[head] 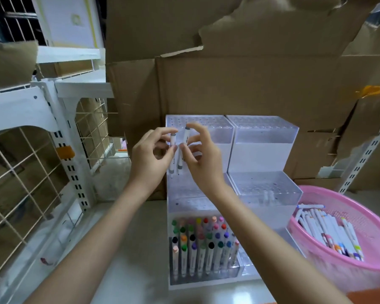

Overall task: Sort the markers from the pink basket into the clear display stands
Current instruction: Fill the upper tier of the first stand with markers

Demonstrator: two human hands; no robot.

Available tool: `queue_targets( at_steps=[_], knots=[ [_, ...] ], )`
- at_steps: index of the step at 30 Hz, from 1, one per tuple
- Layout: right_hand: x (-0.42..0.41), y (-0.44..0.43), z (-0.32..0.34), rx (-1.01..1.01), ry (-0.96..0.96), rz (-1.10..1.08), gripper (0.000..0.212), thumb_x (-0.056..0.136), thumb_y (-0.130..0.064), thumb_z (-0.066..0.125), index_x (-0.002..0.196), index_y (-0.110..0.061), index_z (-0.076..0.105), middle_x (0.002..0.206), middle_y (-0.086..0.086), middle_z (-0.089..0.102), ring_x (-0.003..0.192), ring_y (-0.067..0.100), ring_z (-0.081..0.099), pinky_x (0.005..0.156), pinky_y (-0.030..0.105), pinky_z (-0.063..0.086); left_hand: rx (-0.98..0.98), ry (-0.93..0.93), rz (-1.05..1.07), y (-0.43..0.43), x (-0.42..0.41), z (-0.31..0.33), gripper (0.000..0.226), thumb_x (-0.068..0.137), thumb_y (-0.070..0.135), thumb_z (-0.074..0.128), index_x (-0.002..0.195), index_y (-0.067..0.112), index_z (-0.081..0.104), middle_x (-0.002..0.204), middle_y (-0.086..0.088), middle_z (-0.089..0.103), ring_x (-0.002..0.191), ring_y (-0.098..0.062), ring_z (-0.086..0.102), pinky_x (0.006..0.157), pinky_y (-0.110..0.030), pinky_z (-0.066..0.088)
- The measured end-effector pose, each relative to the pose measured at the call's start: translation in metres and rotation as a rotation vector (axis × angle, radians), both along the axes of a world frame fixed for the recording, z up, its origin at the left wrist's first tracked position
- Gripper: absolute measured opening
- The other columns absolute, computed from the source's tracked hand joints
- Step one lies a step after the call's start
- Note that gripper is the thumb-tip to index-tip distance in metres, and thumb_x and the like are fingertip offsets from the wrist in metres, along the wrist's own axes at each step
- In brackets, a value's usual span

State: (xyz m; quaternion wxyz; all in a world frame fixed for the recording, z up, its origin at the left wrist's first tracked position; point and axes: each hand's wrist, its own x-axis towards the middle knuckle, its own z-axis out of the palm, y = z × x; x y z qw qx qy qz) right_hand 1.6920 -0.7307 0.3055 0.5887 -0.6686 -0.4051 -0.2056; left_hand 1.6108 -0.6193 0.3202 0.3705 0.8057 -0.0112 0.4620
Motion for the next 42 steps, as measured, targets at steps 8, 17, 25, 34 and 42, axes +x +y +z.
queue_targets(
  at_steps=[8,17,25,34,42],
  knots=[
    [0.001,0.005,-0.008,-0.011,-0.088,-0.067,0.036,0.091,-0.013,0.063,0.121,-0.025,0.048,0.077,-0.013,0.050,0.058,0.009,0.059,0.053,0.014,0.045,0.062,-0.013,0.017,0.004,0.002,-0.007,0.033,0.082,0.009,0.071,0.111,0.025,0.064,0.094,0.004,0.060,0.085,-0.002,0.062,0.070,-0.026,0.056],
    [0.000,0.002,-0.010,-0.023,-0.124,-0.112,0.037,0.091,-0.012,0.063,0.118,-0.029,0.044,0.074,-0.015,0.048,0.055,0.006,0.056,0.052,0.018,0.049,0.069,-0.024,0.038,0.005,0.004,-0.011,0.031,0.079,0.008,0.074,0.106,0.021,0.066,0.089,0.007,0.058,0.083,0.000,0.060,0.069,-0.018,0.052],
    [0.000,0.001,-0.011,-0.011,-0.111,-0.109,0.036,0.091,-0.011,0.062,0.118,-0.028,0.045,0.070,-0.015,0.049,0.056,0.009,0.058,0.053,0.031,0.054,0.117,0.038,0.074,0.005,0.004,-0.022,0.024,0.076,0.003,0.075,0.096,0.013,0.067,0.085,0.008,0.055,0.075,0.003,0.059,0.065,-0.009,0.047],
    [0.000,0.001,-0.012,-0.058,-0.115,-0.117,0.036,0.091,-0.012,0.061,0.118,-0.029,0.044,0.070,-0.011,0.051,0.058,0.010,0.059,0.056,0.037,0.055,0.102,0.084,0.090,0.002,0.002,-0.024,0.023,0.076,0.001,0.075,0.094,0.013,0.065,0.087,0.005,0.057,0.075,-0.003,0.060,0.067,-0.015,0.051],
    [0.000,0.001,-0.013,-0.082,-0.122,-0.123,0.037,0.091,-0.014,0.061,0.118,-0.030,0.043,0.073,-0.003,0.056,0.061,0.014,0.061,0.058,0.040,0.055,0.068,0.132,0.126,-0.001,0.002,-0.027,0.023,0.076,0.003,0.075,0.092,0.015,0.065,0.088,0.000,0.061,0.071,-0.003,0.060,0.064,-0.016,0.051]
  ],
)
